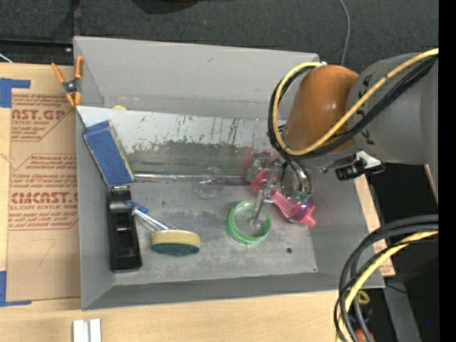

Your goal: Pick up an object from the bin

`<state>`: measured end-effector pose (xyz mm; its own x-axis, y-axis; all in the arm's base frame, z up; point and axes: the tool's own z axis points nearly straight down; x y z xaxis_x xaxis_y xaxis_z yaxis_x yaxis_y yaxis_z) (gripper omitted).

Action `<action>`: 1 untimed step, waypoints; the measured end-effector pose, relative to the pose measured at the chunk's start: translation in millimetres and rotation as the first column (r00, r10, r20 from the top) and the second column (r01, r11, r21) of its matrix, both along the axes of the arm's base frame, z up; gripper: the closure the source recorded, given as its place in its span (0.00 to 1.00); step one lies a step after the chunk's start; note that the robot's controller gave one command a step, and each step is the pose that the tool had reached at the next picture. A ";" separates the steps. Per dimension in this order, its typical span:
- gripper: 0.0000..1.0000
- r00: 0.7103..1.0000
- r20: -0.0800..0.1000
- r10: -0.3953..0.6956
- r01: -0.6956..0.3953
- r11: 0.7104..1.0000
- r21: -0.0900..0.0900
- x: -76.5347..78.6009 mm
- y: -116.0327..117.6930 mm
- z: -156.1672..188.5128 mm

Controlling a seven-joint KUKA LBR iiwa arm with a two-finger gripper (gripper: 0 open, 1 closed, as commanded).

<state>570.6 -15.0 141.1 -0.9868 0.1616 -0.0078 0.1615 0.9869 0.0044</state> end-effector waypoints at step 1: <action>0.00 1.000 0.008 0.005 -0.005 1.000 -0.003 0.1 -9.9 13.2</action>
Offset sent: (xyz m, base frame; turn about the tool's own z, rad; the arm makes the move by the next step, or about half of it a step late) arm -0.0034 0.0073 0.0973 -0.0974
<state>570.8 -24.8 154.3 -0.9875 0.1571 -0.0161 0.1570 0.9876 0.0027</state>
